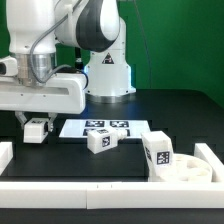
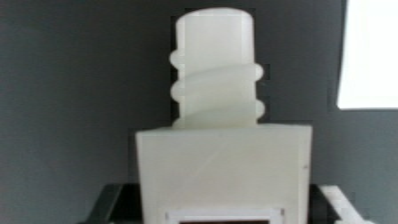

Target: Assemble stool

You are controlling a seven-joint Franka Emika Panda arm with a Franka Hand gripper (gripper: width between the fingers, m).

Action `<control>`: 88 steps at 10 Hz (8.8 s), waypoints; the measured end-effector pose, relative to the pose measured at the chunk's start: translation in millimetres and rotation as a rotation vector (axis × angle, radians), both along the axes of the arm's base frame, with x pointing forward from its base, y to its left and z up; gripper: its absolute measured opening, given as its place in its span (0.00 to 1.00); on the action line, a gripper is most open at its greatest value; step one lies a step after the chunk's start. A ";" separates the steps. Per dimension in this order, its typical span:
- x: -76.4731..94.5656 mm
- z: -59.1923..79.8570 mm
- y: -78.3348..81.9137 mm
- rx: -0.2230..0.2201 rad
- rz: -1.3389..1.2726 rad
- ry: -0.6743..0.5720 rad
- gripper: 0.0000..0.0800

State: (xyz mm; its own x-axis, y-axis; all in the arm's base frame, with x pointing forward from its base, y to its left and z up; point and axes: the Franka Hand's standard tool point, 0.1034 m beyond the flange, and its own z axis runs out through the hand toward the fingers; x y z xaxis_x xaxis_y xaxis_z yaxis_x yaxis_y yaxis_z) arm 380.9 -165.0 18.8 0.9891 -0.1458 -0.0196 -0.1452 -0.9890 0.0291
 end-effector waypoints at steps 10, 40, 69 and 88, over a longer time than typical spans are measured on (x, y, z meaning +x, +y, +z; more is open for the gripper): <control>-17.2 -7.6 23.1 0.108 -0.050 0.151 0.81; 8.6 -5.0 22.0 0.423 -0.124 1.112 0.70; 171.6 149.5 213.9 0.057 0.001 -0.220 0.42; 213.2 78.0 276.9 0.064 -0.092 -0.131 0.42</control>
Offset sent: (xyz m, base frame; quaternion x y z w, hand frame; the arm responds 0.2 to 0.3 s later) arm 0.0000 0.0000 0.0000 0.0000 0.0000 0.0000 1.0000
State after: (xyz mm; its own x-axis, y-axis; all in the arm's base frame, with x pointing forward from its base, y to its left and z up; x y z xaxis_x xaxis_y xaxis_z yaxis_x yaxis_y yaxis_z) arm 594.1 111.9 96.8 0.9663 -0.2386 0.0963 -0.2339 -0.9705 -0.0582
